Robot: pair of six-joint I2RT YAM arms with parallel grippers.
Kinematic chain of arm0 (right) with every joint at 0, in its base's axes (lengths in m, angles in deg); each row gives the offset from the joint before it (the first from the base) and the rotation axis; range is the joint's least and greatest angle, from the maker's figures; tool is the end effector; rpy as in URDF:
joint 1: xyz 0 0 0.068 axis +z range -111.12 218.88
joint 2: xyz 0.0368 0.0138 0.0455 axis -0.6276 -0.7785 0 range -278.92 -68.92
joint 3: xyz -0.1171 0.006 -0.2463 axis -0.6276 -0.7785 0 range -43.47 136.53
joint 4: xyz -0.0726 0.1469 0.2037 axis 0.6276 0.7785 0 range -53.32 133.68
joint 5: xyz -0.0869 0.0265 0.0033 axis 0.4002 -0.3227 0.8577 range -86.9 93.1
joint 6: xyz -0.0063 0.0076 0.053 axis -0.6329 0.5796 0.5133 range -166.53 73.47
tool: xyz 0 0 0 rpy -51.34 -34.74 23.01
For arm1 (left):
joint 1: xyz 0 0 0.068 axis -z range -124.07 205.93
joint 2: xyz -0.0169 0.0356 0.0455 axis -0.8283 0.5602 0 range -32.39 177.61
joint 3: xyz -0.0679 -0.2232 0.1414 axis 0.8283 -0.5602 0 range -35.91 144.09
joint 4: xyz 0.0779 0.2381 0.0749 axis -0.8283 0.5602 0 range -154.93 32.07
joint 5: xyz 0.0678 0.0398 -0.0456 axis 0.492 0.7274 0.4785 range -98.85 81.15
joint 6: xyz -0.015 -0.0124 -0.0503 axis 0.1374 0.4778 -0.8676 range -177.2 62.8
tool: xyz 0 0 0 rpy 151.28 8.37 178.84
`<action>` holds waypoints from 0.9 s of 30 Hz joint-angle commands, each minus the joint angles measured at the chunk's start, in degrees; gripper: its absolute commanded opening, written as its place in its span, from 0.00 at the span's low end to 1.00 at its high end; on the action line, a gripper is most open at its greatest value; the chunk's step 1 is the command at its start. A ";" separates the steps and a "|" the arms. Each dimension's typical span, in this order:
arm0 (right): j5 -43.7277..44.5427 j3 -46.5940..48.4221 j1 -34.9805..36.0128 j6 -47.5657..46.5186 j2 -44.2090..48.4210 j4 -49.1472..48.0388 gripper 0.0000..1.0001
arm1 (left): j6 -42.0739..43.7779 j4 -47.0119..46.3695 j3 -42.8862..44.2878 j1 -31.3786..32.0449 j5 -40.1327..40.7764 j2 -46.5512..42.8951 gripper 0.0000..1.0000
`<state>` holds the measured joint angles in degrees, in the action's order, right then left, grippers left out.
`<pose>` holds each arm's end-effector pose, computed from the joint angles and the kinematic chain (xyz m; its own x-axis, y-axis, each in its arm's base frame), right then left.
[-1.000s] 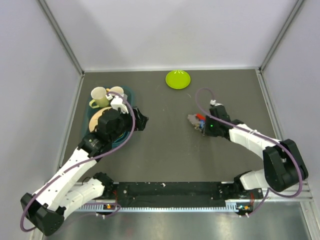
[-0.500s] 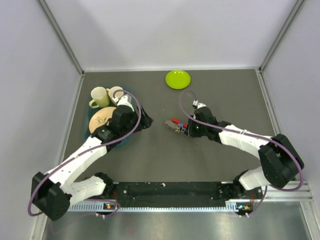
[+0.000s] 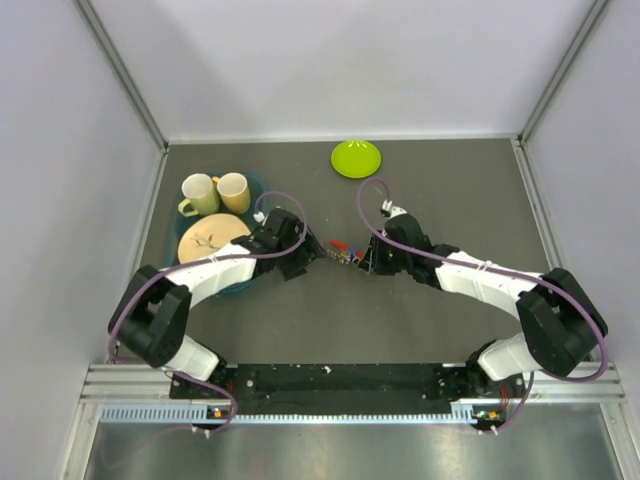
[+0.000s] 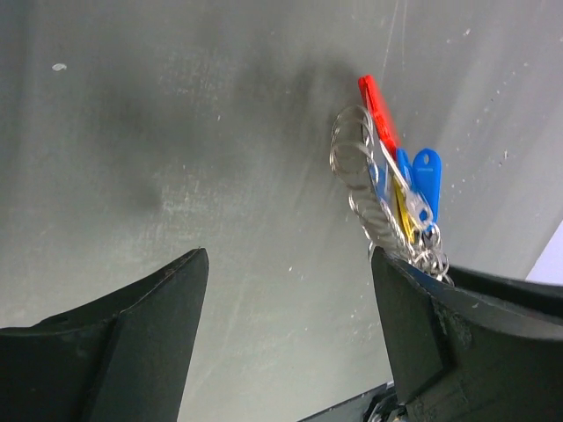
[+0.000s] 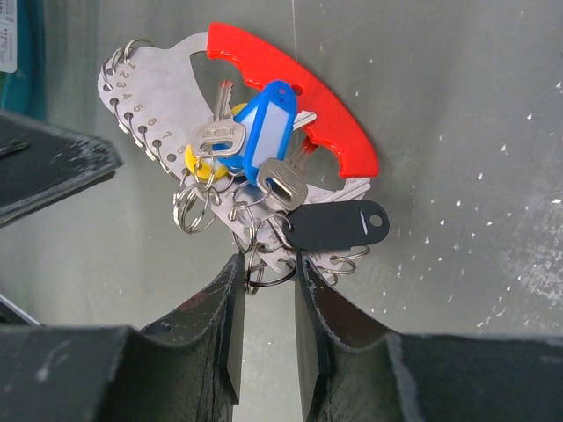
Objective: Remove the keys from the keyring
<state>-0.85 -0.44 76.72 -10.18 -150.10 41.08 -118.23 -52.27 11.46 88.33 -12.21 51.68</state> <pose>0.2274 0.1797 0.1961 -0.8167 0.1144 -0.5656 -0.2085 0.8554 0.4742 0.2492 -0.1605 0.1946 -0.8065 -0.5225 -0.2765 -0.2858 0.7541 -0.5913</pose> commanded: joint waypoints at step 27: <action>-2.21 0.66 1.88 2.58 -0.99 -5.63 0.00 | -1.45 -11.26 7.64 0.38 -2.88 9.44 0.76</action>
<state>-1.77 -0.77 77.40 -8.54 -151.20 39.44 -119.76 -60.27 16.78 88.61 -14.04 58.92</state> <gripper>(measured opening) 0.238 0.785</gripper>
